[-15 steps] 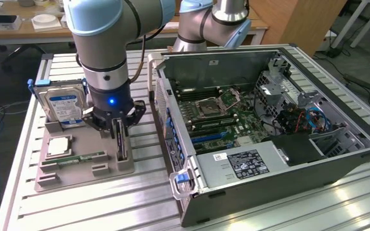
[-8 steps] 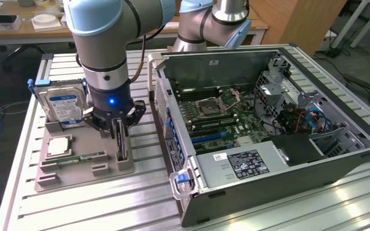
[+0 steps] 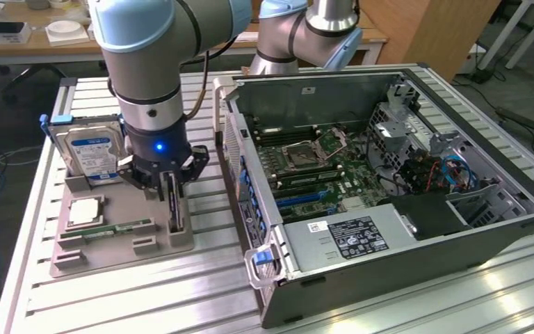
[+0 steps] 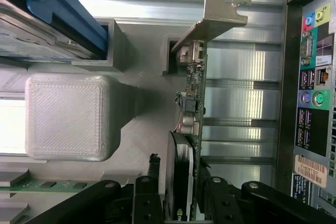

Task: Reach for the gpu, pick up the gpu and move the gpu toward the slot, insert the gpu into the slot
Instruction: 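Pick up the gpu and move the gpu toward the slot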

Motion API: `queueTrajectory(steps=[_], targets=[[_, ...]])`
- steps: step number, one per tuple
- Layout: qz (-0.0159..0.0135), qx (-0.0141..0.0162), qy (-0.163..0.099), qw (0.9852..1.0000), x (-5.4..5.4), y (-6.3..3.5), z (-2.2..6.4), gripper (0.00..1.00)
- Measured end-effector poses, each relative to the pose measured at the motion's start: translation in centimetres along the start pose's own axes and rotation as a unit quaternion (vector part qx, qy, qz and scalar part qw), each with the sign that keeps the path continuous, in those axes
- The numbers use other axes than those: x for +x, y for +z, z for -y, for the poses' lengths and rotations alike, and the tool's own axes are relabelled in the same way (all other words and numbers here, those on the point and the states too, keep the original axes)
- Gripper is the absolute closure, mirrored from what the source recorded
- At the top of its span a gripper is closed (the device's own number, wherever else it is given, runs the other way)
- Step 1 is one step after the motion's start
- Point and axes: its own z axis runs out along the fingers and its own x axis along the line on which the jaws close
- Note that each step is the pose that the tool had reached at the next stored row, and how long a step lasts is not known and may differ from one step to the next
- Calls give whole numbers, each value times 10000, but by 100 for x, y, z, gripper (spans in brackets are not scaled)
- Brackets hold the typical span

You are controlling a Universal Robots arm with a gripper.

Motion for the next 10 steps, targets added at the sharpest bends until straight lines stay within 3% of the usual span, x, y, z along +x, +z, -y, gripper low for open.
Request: queueTrajectory(steps=[10], targets=[[1,1,36,10000,-23,8,2,63]])
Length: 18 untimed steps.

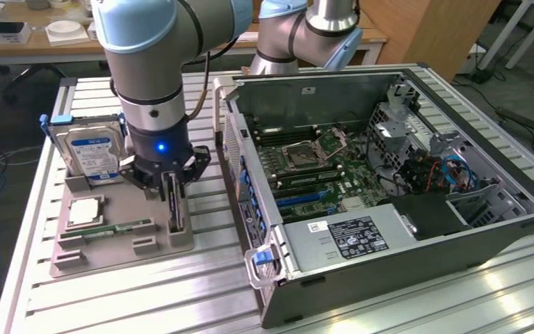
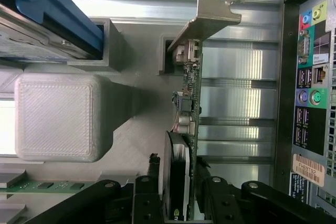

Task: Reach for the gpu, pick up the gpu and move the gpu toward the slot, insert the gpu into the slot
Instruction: 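Pick up the gpu and move the gpu toward the slot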

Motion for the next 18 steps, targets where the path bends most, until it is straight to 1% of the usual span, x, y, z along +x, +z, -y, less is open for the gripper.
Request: queueTrajectory(steps=[2,3,13,15,18], targets=[[0,0,0,10000,0,0,0,63],[0,0,0,10000,0,0,0,70],[0,0,0,10000,0,0,0,70],[0,0,0,10000,0,0,0,74],[0,0,0,10000,0,0,0,74]])
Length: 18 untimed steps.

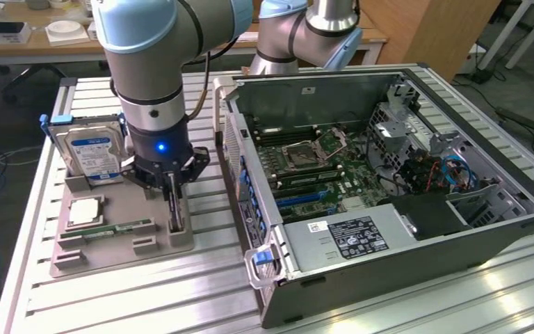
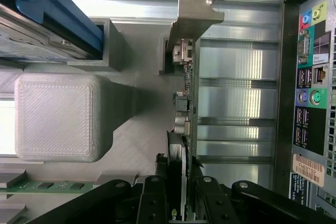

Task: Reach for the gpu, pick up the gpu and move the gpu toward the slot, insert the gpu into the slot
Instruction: 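Pick up the gpu and move the gpu toward the slot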

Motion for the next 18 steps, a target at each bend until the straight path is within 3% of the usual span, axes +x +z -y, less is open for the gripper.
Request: queueTrajectory(steps=[11,18], targets=[[1,-3,0,10000,0,-15,-1,74],[-3,-4,0,10000,0,-328,-12,74]])
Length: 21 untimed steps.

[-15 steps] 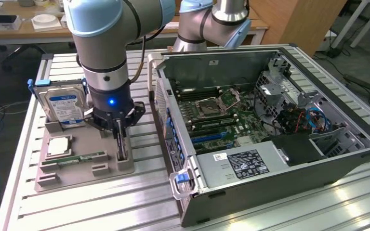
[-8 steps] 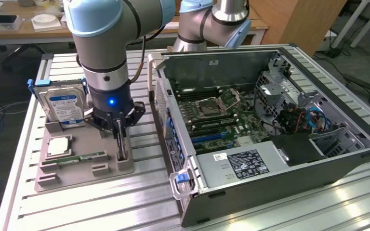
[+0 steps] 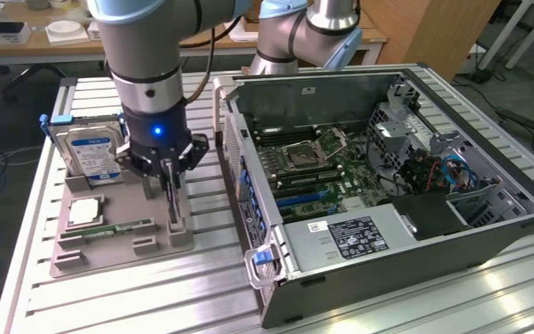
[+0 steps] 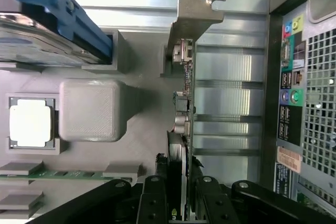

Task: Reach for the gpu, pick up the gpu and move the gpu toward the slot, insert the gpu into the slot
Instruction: 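Pick up the gpu and move the gpu toward the slot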

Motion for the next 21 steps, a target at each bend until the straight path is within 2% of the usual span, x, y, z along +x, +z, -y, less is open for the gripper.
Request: queueTrajectory(steps=[21], targets=[[0,0,0,10000,-10,-955,-38,74]])
